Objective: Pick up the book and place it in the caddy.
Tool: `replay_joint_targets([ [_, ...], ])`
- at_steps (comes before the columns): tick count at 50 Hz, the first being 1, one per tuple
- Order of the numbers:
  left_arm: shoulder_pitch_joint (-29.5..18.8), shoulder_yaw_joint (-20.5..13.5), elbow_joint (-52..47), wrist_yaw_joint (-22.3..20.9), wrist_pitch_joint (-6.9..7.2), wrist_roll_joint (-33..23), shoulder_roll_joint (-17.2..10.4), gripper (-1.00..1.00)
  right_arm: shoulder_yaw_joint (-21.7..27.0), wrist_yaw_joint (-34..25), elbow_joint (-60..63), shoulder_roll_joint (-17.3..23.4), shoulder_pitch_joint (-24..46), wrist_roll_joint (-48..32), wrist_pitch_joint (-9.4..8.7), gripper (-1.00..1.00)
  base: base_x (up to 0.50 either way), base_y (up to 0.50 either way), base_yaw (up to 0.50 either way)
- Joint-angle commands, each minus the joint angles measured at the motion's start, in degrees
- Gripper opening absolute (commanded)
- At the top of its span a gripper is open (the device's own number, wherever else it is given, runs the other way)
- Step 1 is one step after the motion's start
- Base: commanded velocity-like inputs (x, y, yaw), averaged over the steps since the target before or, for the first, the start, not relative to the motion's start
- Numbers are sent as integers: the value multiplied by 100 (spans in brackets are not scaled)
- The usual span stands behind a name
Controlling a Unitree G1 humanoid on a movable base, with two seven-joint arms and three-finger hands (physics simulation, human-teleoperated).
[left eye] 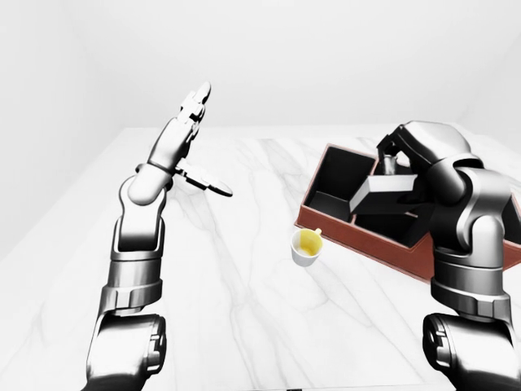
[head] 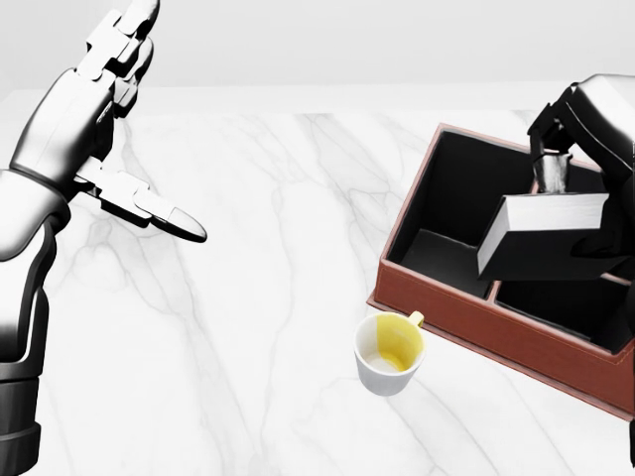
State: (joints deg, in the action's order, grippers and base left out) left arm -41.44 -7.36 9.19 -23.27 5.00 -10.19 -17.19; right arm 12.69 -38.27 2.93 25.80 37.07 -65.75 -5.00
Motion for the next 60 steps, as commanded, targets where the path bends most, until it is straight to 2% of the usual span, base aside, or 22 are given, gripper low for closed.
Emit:
replay_joint_targets([
  [1,-3,-1,22,-5,0,0,-2,100,43,400,-121,279,27,575,0,-100,0,0,0],
  [6,-6,-4,38,2,0,5,-2,100,22,251,2,437,-80,482,0,-100,0,0,0],
  [15,23,-9,-58,-3,0,2,-5,100,199,479,-56,531,-344,416,0,-100,0,0,0],
  [20,35,-8,-64,-1,0,1,1,100,252,416,-112,613,-382,360,0,-100,0,0,0],
  [28,62,-17,-54,10,0,21,5,100,379,815,-496,707,-275,636,0,-100,0,0,0],
  [37,99,-12,-37,16,0,32,11,100,270,1171,-767,752,-178,850,0,-100,0,0,0],
  [42,129,-33,-32,7,0,48,0,100,216,1555,-1056,712,-98,928,0,-100,0,0,0],
  [60,104,-31,38,26,0,64,-14,100,127,2019,-1504,730,-238,599,0,-100,0,0,0],
])
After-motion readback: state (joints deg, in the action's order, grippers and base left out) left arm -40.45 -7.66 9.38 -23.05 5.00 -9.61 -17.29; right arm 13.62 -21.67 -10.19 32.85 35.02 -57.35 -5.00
